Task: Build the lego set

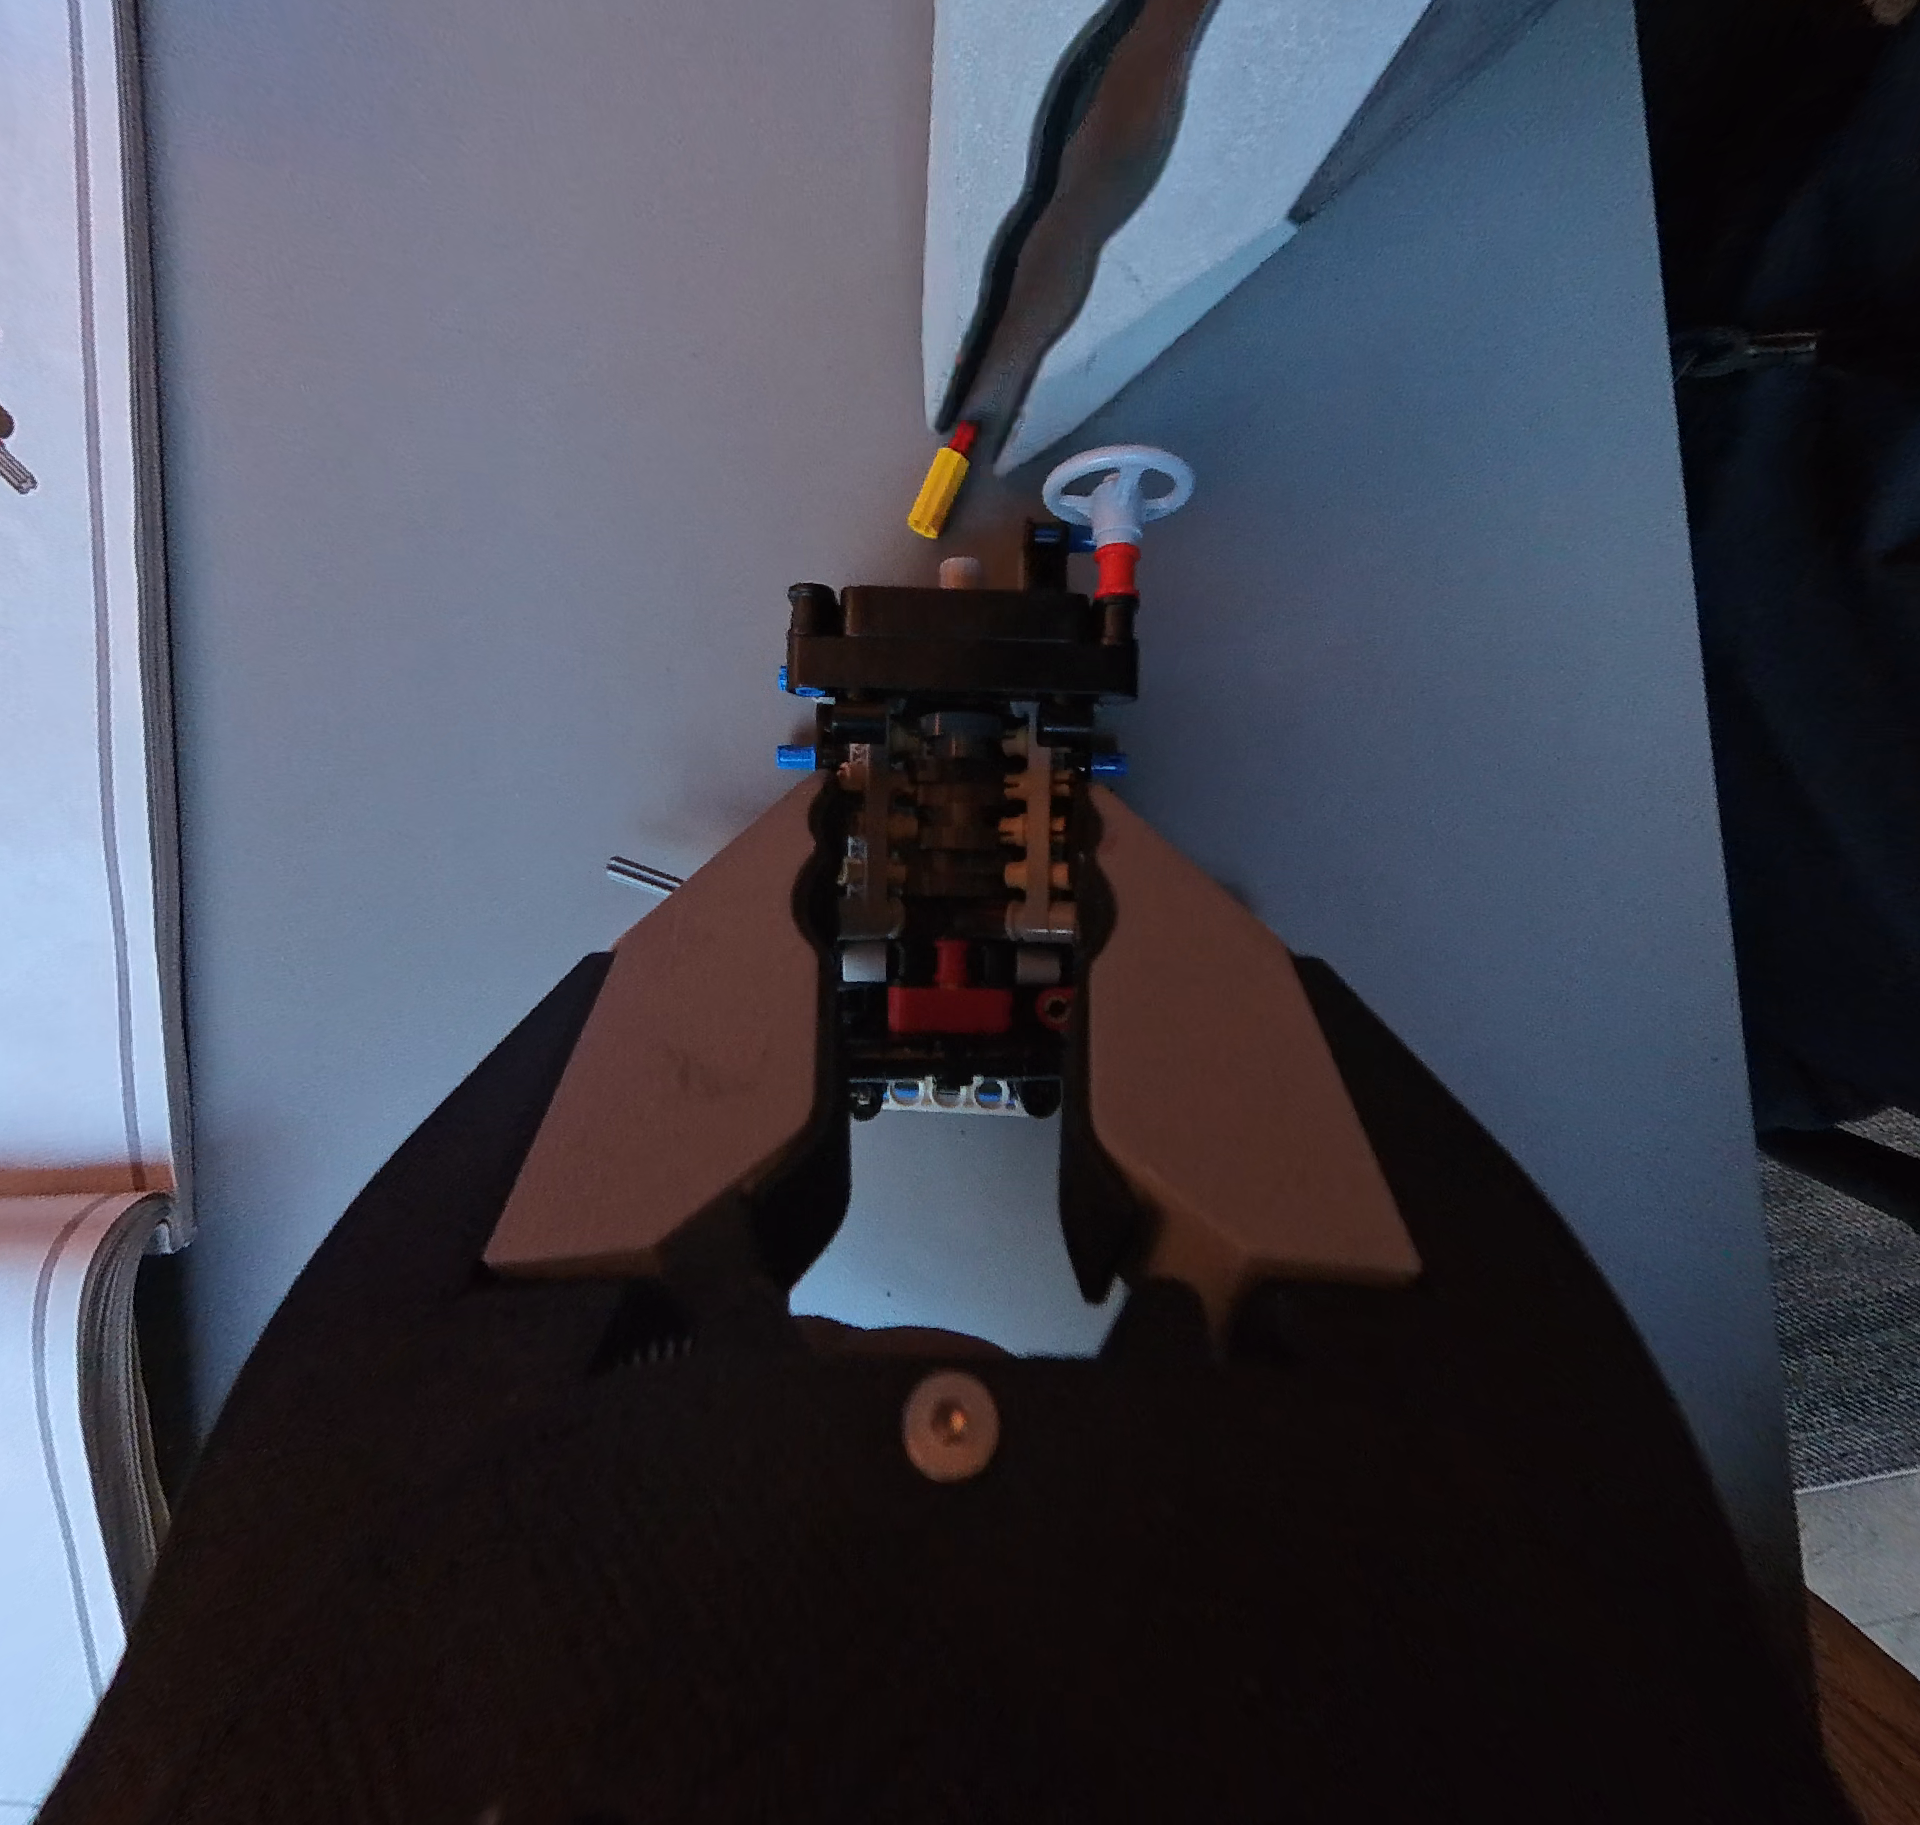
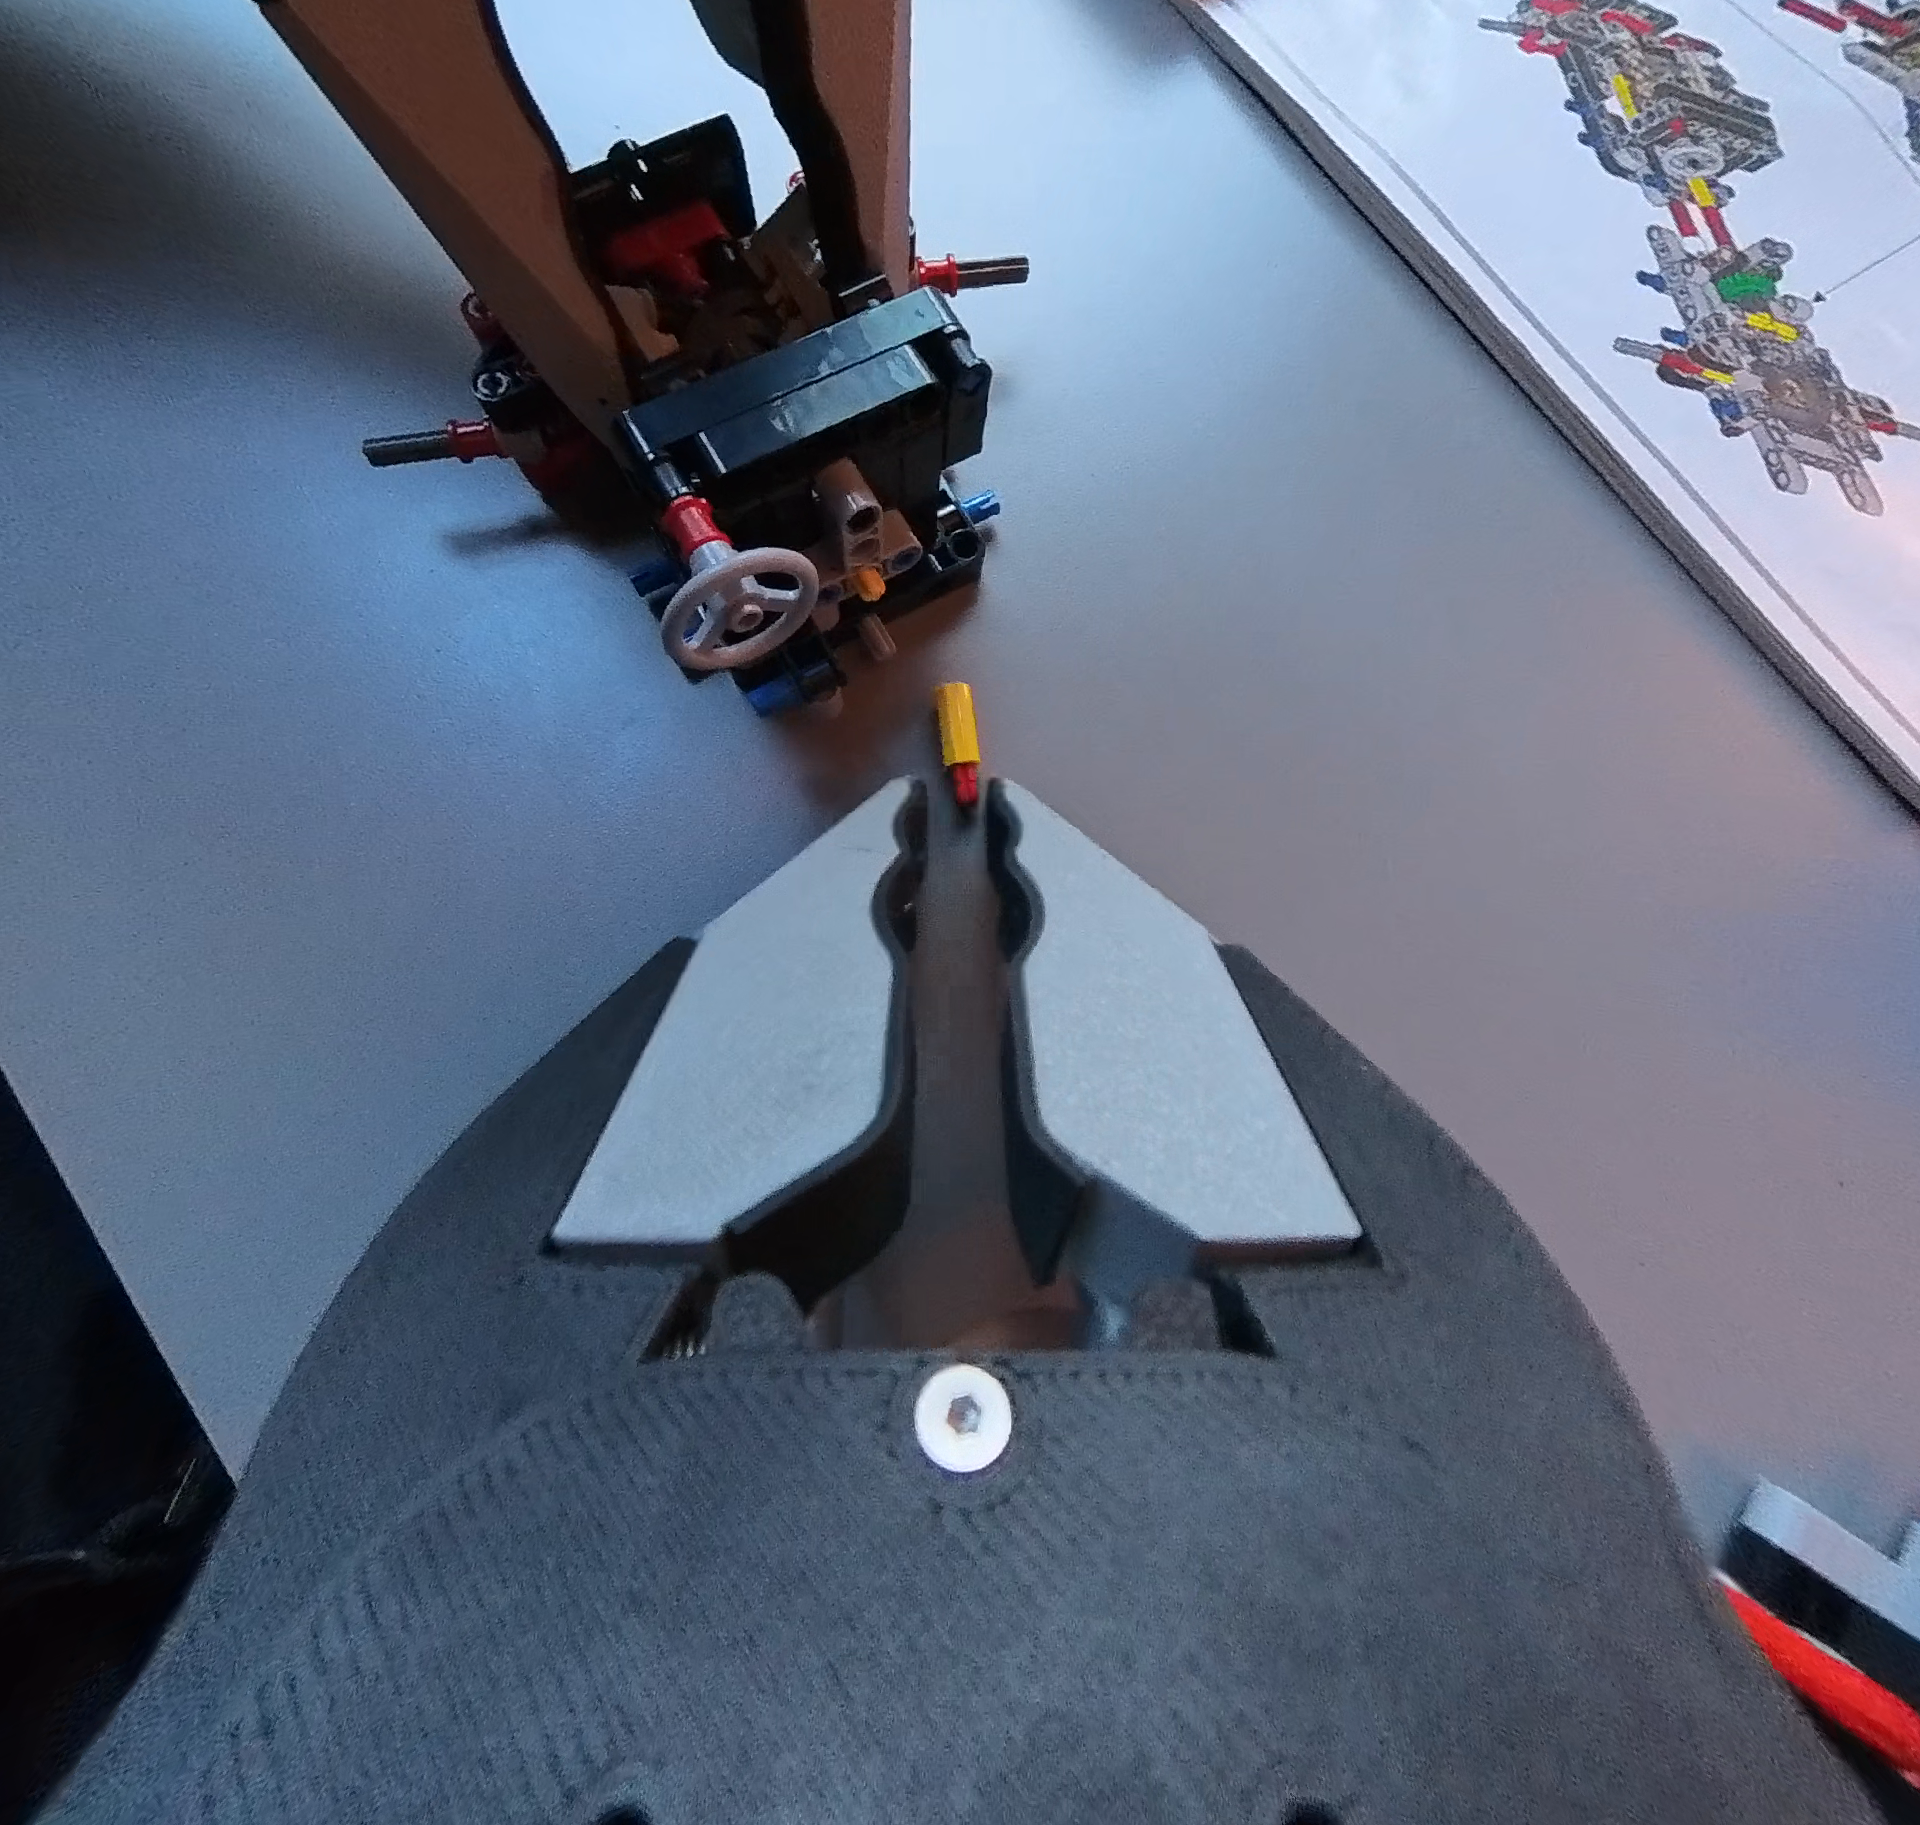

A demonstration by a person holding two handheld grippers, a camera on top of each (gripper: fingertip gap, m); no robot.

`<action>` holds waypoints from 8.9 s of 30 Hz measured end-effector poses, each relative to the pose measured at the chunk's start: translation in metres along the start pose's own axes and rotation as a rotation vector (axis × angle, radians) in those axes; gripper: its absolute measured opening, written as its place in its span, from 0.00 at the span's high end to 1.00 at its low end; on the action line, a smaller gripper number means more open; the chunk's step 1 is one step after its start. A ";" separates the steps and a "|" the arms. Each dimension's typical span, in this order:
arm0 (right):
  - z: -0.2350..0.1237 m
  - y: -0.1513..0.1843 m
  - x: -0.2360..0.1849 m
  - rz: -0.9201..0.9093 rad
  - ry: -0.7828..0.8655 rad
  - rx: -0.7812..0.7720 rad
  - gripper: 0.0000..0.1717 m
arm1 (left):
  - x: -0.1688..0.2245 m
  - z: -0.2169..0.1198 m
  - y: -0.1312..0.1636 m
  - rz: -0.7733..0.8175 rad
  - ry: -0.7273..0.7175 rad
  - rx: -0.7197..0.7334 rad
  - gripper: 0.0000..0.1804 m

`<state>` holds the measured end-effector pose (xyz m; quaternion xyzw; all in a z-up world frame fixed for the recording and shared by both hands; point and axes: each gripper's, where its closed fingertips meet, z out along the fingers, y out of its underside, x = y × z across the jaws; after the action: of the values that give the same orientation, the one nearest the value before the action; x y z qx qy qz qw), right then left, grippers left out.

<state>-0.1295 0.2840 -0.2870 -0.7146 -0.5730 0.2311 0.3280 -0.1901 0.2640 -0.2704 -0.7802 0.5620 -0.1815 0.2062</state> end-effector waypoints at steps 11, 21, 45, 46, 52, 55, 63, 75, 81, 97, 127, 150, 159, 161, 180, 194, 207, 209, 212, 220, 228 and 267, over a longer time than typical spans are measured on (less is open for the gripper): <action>0.004 -0.004 -0.003 -0.140 -0.046 0.007 0.99 | 0.000 0.000 0.000 -0.003 0.007 0.003 0.77; -0.003 -0.015 0.003 -0.267 -0.083 0.103 0.99 | 0.001 0.000 -0.001 -0.014 0.025 0.021 0.77; -0.042 -0.067 -0.003 -0.729 0.226 0.384 1.00 | 0.004 -0.015 -0.071 -0.008 0.004 0.294 0.97; -0.042 -0.067 -0.003 -0.727 0.225 0.382 1.00 | 0.004 -0.015 -0.071 -0.006 0.003 0.297 0.97; -0.040 -0.065 -0.005 -0.577 0.087 0.401 0.99 | 0.004 -0.012 -0.069 0.090 -0.044 0.282 0.97; -0.041 -0.064 -0.006 -0.422 -0.056 0.406 0.99 | 0.003 -0.012 -0.070 0.166 -0.095 0.277 0.98; -0.052 -0.066 -0.011 -0.281 -0.239 0.452 1.00 | 0.010 -0.016 -0.077 0.317 -0.126 0.349 0.98; -0.053 -0.069 -0.012 -0.334 -0.231 0.460 0.98 | 0.011 -0.018 -0.079 0.337 -0.113 0.400 0.98; -0.052 -0.068 -0.013 -0.385 -0.216 0.440 0.99 | 0.012 -0.017 -0.078 0.317 -0.088 0.405 0.97; -0.045 -0.066 -0.010 -0.357 -0.204 0.414 0.98 | 0.009 -0.016 -0.075 0.259 -0.077 0.376 0.97; -0.034 -0.051 -0.001 -0.341 -0.212 0.326 0.99 | 0.001 -0.016 -0.046 0.160 -0.040 0.214 0.69; -0.002 -0.025 -0.015 -0.347 -0.364 0.142 0.99 | 0.004 0.012 0.002 0.107 0.008 -0.034 0.68; 0.000 -0.022 -0.015 -0.360 -0.366 0.114 0.99 | 0.003 0.013 0.000 0.102 0.014 -0.014 0.69; 0.001 -0.022 -0.014 -0.361 -0.369 0.103 0.99 | 0.003 0.013 0.000 0.101 0.011 -0.019 0.69; 0.001 -0.027 -0.015 -0.353 -0.413 0.070 0.99 | 0.003 0.013 0.000 0.096 0.013 -0.033 0.69; 0.003 -0.031 -0.016 -0.313 -0.405 0.109 0.99 | 0.005 0.016 -0.004 0.088 0.019 -0.030 0.70; -0.109 -0.016 0.058 -0.284 -0.127 0.147 0.81 | -0.004 0.017 -0.008 0.062 -0.020 -0.009 0.69; -0.127 0.002 0.081 -0.278 -0.060 0.086 0.74 | -0.007 0.019 -0.010 0.052 -0.029 0.000 0.70; -0.144 0.029 0.106 -0.258 -0.036 0.025 0.69 | -0.009 0.023 -0.017 0.038 -0.042 0.019 0.70; -0.140 0.069 0.145 -0.254 -0.102 -0.089 0.74 | -0.009 0.041 -0.049 0.039 -0.056 0.061 0.71; -0.103 0.082 0.120 -0.403 -0.219 -0.181 0.77 | -0.009 0.059 -0.079 0.069 -0.058 0.086 0.71; -0.051 0.050 0.092 -0.528 -0.292 -0.179 0.79 | -0.016 0.062 -0.084 0.119 -0.066 0.122 0.71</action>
<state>-0.0379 0.3561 -0.2851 -0.5265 -0.7978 0.1867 0.2268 -0.0956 0.3102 -0.2796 -0.7369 0.5883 -0.1769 0.2822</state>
